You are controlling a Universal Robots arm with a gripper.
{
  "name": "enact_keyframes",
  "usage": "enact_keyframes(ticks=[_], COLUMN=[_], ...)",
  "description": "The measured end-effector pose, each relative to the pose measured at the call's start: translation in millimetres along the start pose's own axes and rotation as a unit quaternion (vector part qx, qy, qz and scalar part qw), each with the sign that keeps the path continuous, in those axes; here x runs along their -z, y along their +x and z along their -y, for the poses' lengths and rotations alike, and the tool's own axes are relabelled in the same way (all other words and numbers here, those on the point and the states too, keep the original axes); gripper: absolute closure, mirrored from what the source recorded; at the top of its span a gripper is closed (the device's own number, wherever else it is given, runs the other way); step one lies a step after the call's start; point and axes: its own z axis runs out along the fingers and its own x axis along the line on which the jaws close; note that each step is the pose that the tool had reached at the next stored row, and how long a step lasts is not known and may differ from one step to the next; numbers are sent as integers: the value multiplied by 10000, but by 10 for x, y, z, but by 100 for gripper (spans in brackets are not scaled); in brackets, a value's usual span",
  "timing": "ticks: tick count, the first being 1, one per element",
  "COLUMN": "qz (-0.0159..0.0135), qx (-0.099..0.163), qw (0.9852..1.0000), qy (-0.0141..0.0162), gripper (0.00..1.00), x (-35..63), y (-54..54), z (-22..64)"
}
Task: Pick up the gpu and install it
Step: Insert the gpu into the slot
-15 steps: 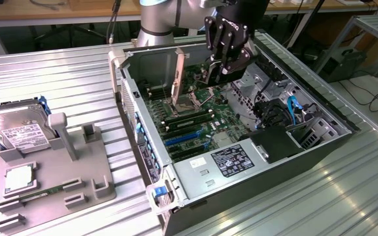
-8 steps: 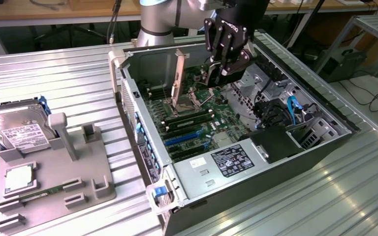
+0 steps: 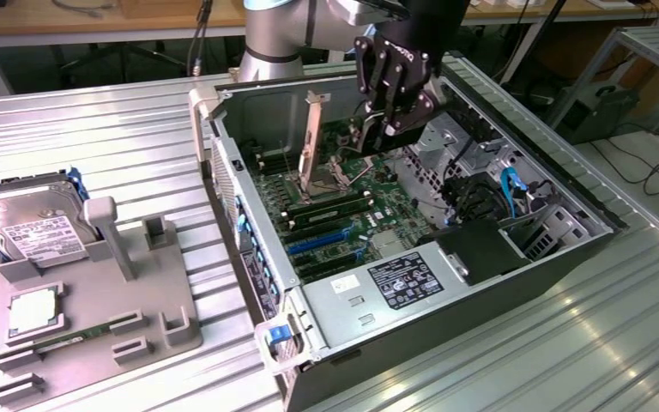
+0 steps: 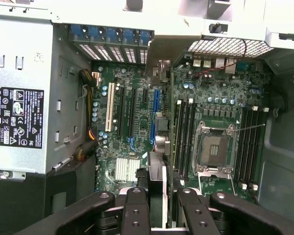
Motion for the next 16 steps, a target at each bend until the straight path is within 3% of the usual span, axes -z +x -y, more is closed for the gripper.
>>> enact_keyframes(ticks=[16], qz=[-1], qx=[104], qw=[9999], qy=[1], gripper=[73], x=[-95], y=[-1], z=[2])
